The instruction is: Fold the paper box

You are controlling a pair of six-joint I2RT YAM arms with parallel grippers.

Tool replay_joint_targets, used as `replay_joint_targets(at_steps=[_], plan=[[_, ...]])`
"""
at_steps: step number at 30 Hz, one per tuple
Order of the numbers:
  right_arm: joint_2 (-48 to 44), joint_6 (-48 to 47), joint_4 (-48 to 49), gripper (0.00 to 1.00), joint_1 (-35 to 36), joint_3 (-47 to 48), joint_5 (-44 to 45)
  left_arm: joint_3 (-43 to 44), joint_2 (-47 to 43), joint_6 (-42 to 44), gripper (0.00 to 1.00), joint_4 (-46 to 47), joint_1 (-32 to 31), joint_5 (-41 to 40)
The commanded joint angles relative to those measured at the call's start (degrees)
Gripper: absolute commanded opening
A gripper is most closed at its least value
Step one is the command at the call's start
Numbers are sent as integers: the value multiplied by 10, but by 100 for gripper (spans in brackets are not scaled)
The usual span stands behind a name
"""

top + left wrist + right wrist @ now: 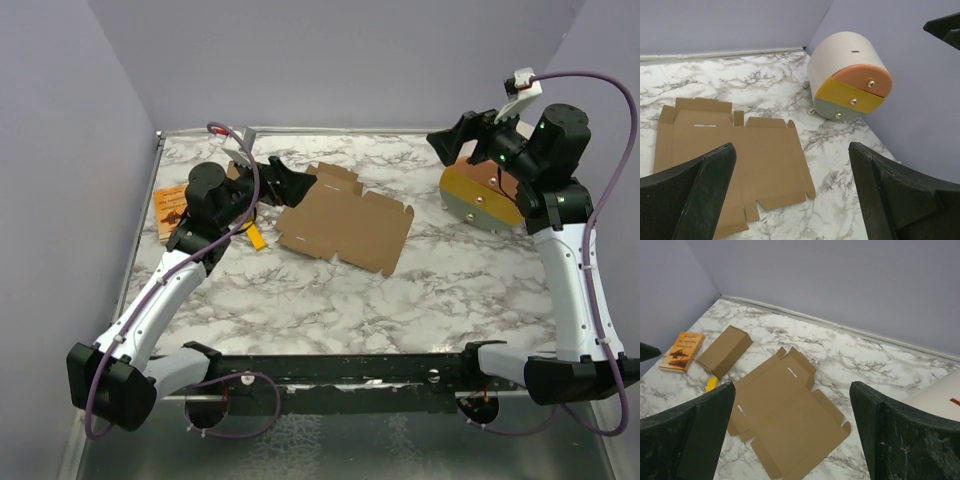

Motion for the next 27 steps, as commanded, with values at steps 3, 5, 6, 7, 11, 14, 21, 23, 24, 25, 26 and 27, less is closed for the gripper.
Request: replay_joint_targets(at_steps=[3, 5, 6, 7, 11, 14, 21, 23, 24, 25, 26, 27], plan=[[-9, -1, 3, 99, -2, 7, 45, 10, -5, 0, 99, 8, -2, 18], [-9, 6, 4, 99, -3, 6, 41, 7, -8, 1, 99, 7, -2, 17], [-8, 9, 3, 99, -3, 7, 40, 6, -9, 2, 99, 6, -2, 16], [-7, 11, 3, 99, -3, 9, 38, 6, -11, 3, 99, 4, -2, 14], [-8, 14, 4, 99, -3, 9, 36, 4, -13, 8, 99, 1, -2, 9], [-17, -50, 20, 99, -3, -35, -15, -11, -9, 15, 99, 10, -2, 12], [-34, -230, 46, 99, -1, -233, -329, -87, 46, 47, 99, 11, -1, -34], [-34, -219, 83, 99, -2, -287, -366, -116, 59, 55, 99, 35, 4, -52], [-35, -190, 129, 99, -2, -318, -375, -129, 68, 52, 99, 51, 13, -54], [-37, -171, 161, 99, -3, -347, -389, -139, 80, 46, 99, 68, 28, -47], [-37, -176, 180, 99, -3, -368, -405, -146, 97, 29, 99, 87, 45, -27], [-36, -176, 198, 99, -3, -385, -422, -151, 121, 10, 99, 111, 66, -3]])
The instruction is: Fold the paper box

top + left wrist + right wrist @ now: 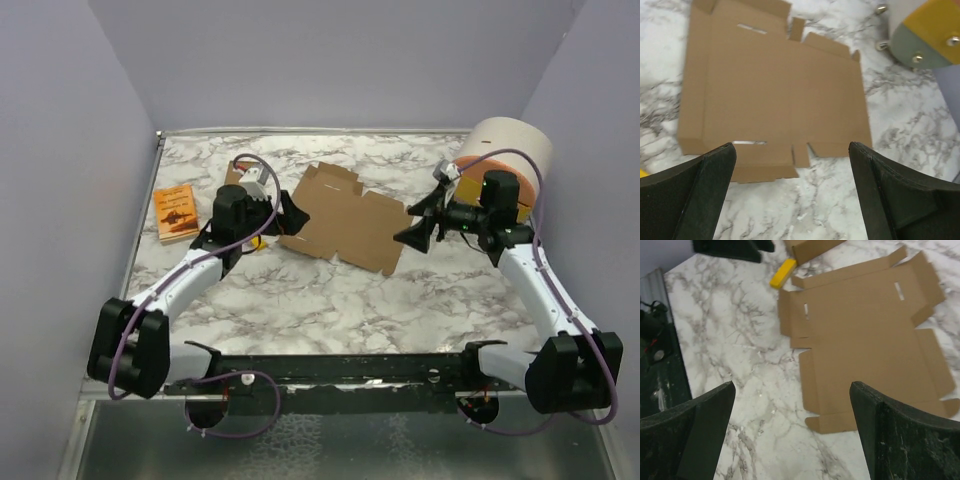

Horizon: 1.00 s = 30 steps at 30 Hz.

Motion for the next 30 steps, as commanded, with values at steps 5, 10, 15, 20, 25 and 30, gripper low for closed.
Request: replay_joint_targets(at_steps=[5, 10, 15, 20, 25, 30], plan=[[17, 8, 143, 99, -2, -94, -159, 23, 178, -58, 79, 68, 104, 78], [50, -6, 129, 99, -2, -81, -158, 80, 204, -3, 78, -37, 102, -13], [56, -7, 116, 99, -2, -71, -147, 72, 210, -5, 69, -59, 101, -39], [57, 2, 122, 99, -2, -74, -151, 73, 223, -31, 64, -75, 82, -82], [55, 8, 128, 99, -2, -77, -150, 73, 223, -57, 62, -95, 45, -156], [54, 10, 130, 99, -2, -81, -143, 59, 224, -73, 56, -92, 35, -197]])
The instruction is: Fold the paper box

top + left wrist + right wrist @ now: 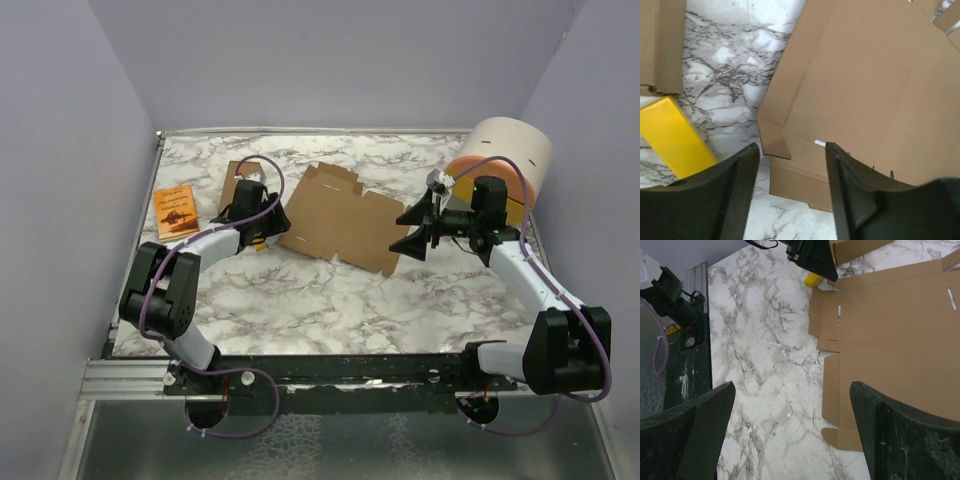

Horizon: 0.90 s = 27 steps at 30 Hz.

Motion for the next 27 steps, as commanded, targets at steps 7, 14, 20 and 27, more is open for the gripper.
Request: replay_joint_targets(at_steps=[7, 14, 20, 27], plan=[[0, 4, 18, 99, -2, 4, -5, -18, 12, -33, 34, 16, -10, -61], [1, 7, 21, 99, -2, 2, -7, -24, 19, -42, 26, 32, -13, -58], [4, 19, 36, 99, -2, -5, -16, -42, 4, -54, 9, 63, -16, -59], [11, 59, 80, 99, -2, -21, -52, -122, -88, -41, 0, 178, -34, -39]])
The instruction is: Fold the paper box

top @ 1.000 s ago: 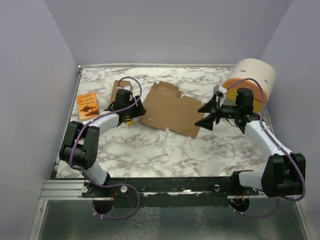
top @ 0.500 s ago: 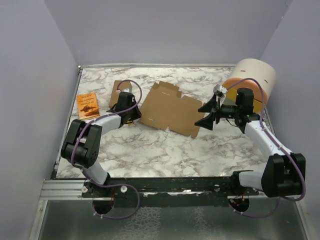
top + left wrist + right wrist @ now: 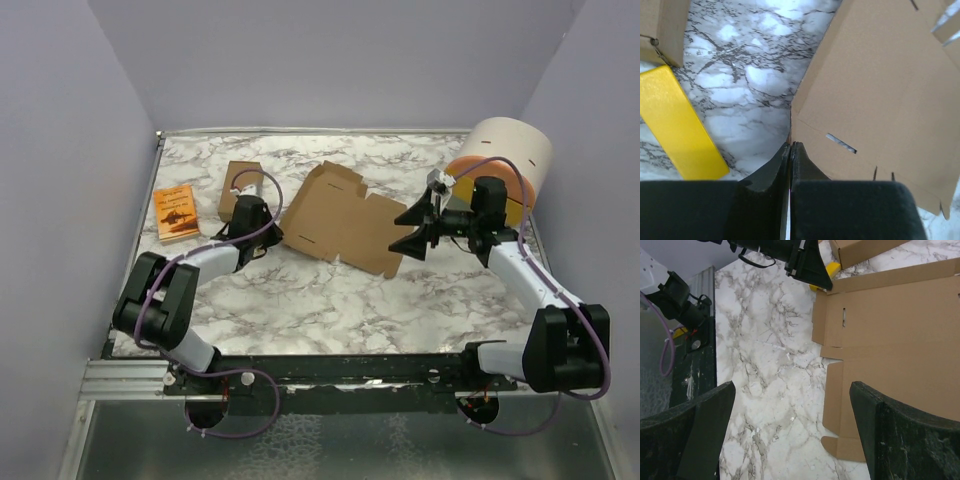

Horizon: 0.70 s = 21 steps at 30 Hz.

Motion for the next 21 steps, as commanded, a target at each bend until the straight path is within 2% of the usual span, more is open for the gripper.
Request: replay_joint_targets(at_steps=[1, 4, 8, 12, 15, 18, 21], plan=[[8, 44, 56, 99, -2, -15, -48, -65, -94, 20, 0, 123, -14, 15], [15, 69, 76, 99, -2, -16, -70, -126, -170, 60, 0, 186, -21, 20], [34, 73, 80, 99, -2, -5, -83, -187, -271, 130, 0, 200, -24, 44], [59, 0, 7, 99, -2, 44, -82, -248, -353, 206, 0, 258, -28, 90], [54, -34, -47, 99, -2, 55, -39, -277, -377, 225, 0, 314, -31, 116], [47, 20, 23, 99, -3, 20, 8, -276, -374, 221, 0, 354, -34, 157], [70, 34, 32, 99, -4, 20, 23, -257, -363, 215, 0, 353, -39, 184]])
